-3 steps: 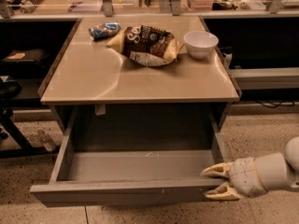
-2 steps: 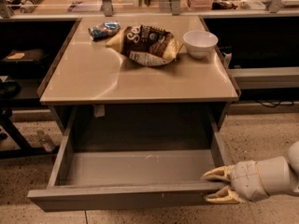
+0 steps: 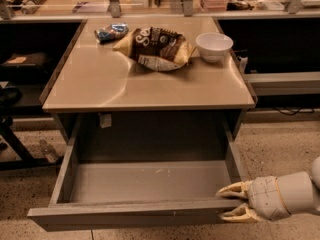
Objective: Open top drawer
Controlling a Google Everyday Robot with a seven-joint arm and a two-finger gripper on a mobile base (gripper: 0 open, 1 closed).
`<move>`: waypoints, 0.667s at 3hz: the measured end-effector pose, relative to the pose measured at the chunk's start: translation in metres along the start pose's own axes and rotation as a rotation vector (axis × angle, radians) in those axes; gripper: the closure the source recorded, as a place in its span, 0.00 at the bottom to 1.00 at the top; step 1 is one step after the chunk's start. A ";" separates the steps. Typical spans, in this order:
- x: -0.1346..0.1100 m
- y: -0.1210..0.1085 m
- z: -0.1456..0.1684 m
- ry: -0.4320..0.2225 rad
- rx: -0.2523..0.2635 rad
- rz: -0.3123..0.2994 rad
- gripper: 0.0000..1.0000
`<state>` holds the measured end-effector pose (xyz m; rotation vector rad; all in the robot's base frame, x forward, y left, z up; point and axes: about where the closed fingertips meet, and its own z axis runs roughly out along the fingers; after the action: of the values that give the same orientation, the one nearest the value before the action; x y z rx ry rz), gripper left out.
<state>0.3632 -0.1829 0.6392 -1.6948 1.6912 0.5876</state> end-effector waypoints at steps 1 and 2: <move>-0.002 0.000 -0.001 0.000 0.000 0.000 0.81; -0.002 0.000 -0.001 0.000 0.000 0.000 0.58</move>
Offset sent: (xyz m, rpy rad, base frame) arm -0.0004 0.0011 0.0020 0.0000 0.0000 0.0000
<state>0.3627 -0.1818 0.6411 -1.6948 1.6912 0.5877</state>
